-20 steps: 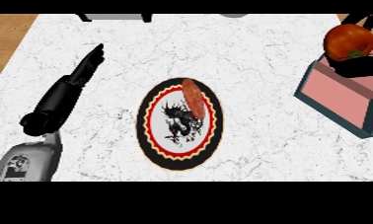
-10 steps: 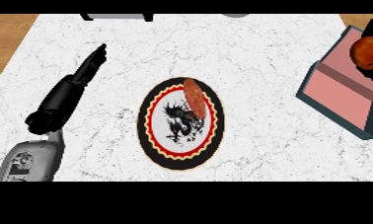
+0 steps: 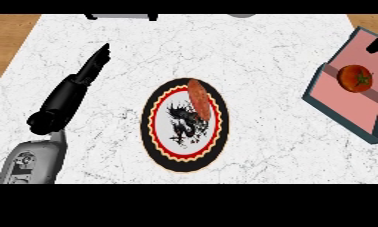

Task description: Pick the tomato from the plate and place it in the cardboard box

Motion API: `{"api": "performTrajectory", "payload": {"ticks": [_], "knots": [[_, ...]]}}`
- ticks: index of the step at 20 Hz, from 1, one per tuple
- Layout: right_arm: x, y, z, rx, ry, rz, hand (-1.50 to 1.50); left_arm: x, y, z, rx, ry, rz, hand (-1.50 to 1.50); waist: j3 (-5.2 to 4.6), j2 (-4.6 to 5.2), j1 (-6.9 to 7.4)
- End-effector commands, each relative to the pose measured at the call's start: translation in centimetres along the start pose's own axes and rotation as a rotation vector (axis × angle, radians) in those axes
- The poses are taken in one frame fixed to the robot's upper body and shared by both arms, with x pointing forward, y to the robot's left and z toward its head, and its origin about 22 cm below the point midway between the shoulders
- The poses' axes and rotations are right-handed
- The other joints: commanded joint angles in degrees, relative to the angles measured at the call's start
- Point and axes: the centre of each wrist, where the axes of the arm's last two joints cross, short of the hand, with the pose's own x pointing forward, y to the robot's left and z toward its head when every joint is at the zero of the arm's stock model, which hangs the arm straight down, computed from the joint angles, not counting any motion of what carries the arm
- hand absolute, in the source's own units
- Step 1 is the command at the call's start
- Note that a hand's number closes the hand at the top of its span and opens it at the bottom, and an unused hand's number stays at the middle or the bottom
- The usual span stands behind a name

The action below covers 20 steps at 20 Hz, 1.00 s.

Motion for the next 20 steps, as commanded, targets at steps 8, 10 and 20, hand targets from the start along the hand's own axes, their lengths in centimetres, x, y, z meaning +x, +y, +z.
{"api": "performTrajectory", "payload": {"ticks": [8,10,20], "knots": [[-1.6,-0.5,-0.9,-0.277,-0.41,-0.602,-1.5,0.2,-0.1,-0.4,0.025,0.004,0.003,0.0,0.25,-0.48,-1.8],[-1.9,0.5,-1.5,-0.333,-0.415,-0.822,-1.5,-0.8,0.0,0.7,0.029,0.029,-0.006,0.0,0.19,-0.51,-1.36],[-8.2,-0.8,2.9,-0.507,-0.249,-1.169,-1.5,0.5,-1.5,-0.3,-0.013,0.004,0.022,0.0,0.18,0.33,0.35]]}}
